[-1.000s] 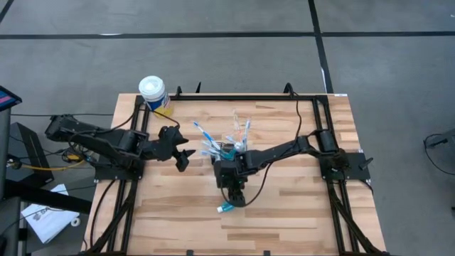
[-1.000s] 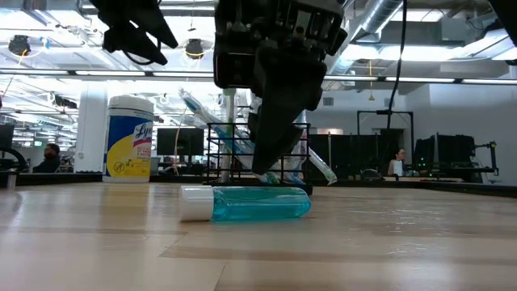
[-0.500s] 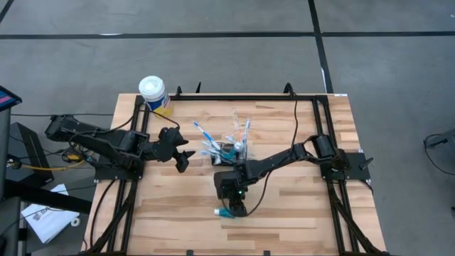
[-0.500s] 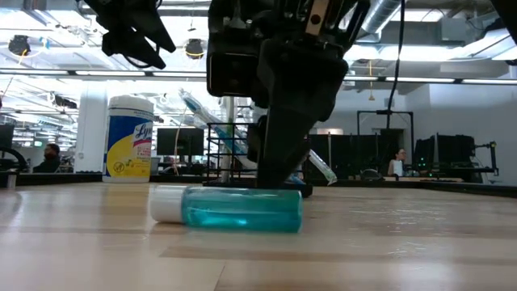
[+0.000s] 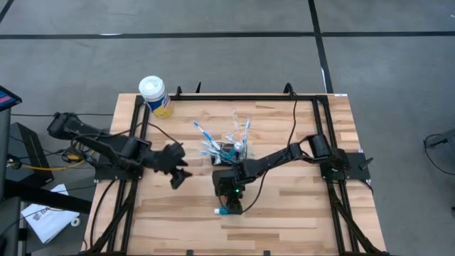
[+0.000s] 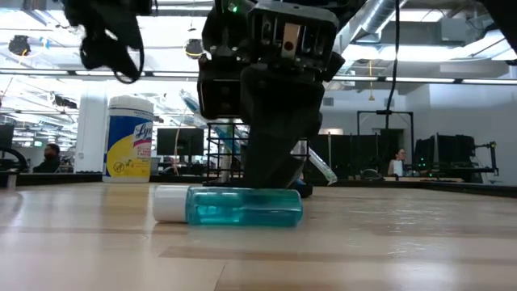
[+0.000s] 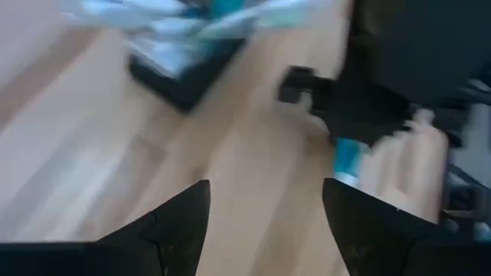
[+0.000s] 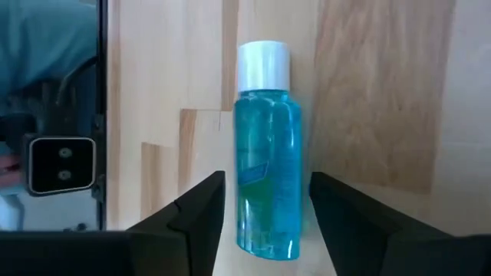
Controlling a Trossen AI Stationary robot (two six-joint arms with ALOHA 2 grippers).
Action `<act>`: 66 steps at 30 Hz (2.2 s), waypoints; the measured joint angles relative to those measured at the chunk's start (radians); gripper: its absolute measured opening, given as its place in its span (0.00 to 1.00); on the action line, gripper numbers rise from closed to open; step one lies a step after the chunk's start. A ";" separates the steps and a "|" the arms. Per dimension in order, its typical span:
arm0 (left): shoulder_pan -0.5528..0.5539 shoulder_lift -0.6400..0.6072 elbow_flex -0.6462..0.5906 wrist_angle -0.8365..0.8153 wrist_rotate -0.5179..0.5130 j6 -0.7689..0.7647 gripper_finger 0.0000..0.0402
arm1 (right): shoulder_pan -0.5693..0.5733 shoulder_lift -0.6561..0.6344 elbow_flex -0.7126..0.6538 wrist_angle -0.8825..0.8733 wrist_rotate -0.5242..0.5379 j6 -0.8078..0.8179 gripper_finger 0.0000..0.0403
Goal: Pick & Place toothbrushing station
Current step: Put the blue mouthwash into the mesh
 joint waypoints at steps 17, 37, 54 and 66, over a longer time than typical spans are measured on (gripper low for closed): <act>-0.083 -0.003 0.003 0.017 -0.077 -0.129 0.59 | -0.063 0.001 -0.002 0.060 -0.071 0.034 0.32; -0.083 -0.012 0.003 0.034 -0.087 -0.109 0.60 | 0.014 -0.096 0.001 0.140 -0.004 0.142 0.50; -0.083 -0.012 -0.054 0.042 -0.097 -0.075 0.60 | 0.042 -0.099 -0.052 0.144 0.136 0.185 0.49; -0.083 -0.008 -0.054 0.043 -0.111 -0.076 0.61 | 0.021 -0.021 -0.097 0.225 0.046 0.238 0.49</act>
